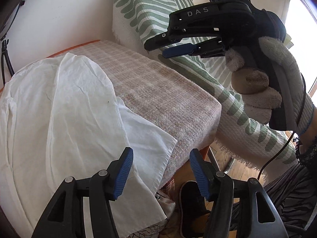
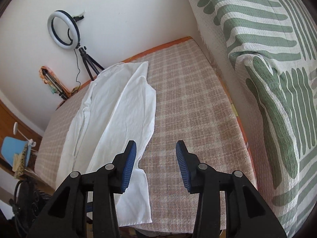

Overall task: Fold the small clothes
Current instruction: 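Grasp the shirt edge with the left gripper and fold it over the shirt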

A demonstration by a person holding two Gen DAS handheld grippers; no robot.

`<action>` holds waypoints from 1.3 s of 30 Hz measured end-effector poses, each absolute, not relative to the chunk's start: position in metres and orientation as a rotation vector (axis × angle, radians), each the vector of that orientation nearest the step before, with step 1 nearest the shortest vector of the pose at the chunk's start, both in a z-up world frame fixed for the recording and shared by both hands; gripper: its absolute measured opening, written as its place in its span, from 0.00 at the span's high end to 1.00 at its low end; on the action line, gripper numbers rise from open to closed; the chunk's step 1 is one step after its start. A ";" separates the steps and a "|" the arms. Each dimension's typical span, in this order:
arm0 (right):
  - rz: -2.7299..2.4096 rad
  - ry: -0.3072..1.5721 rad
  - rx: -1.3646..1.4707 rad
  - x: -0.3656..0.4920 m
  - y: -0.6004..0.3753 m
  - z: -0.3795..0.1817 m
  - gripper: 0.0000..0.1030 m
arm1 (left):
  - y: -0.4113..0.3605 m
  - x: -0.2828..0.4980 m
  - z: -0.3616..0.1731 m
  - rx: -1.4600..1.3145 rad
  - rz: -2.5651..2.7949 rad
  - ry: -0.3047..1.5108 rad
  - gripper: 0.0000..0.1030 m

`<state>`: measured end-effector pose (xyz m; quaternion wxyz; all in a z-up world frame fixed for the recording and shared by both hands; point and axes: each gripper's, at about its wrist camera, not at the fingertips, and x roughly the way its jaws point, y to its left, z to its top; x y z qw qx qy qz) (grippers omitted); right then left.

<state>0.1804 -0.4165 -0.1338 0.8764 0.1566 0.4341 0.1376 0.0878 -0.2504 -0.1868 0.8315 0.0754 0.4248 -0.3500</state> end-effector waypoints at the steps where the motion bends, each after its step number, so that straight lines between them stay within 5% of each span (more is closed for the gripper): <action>1: 0.280 0.908 0.334 0.184 -0.419 -0.135 0.61 | -0.258 0.088 -0.190 0.184 -0.732 0.898 0.40; 13: 0.253 0.904 0.382 0.210 -0.442 -0.141 0.61 | -0.285 0.098 -0.212 0.280 -0.611 0.881 0.42; 17: 0.261 0.922 0.410 0.219 -0.443 -0.149 0.61 | -0.272 0.108 -0.212 0.238 -0.576 0.848 0.90; 18: 0.271 0.925 0.420 0.221 -0.442 -0.151 0.61 | -0.266 0.112 -0.211 0.201 -0.587 0.860 0.96; 27: 0.409 0.978 0.507 0.264 -0.415 -0.172 0.61 | -0.218 0.103 -0.173 -0.093 -0.618 0.821 0.97; 39: 0.476 1.056 0.477 0.322 -0.365 -0.207 0.57 | -0.222 0.099 -0.174 -0.121 -0.644 0.838 0.97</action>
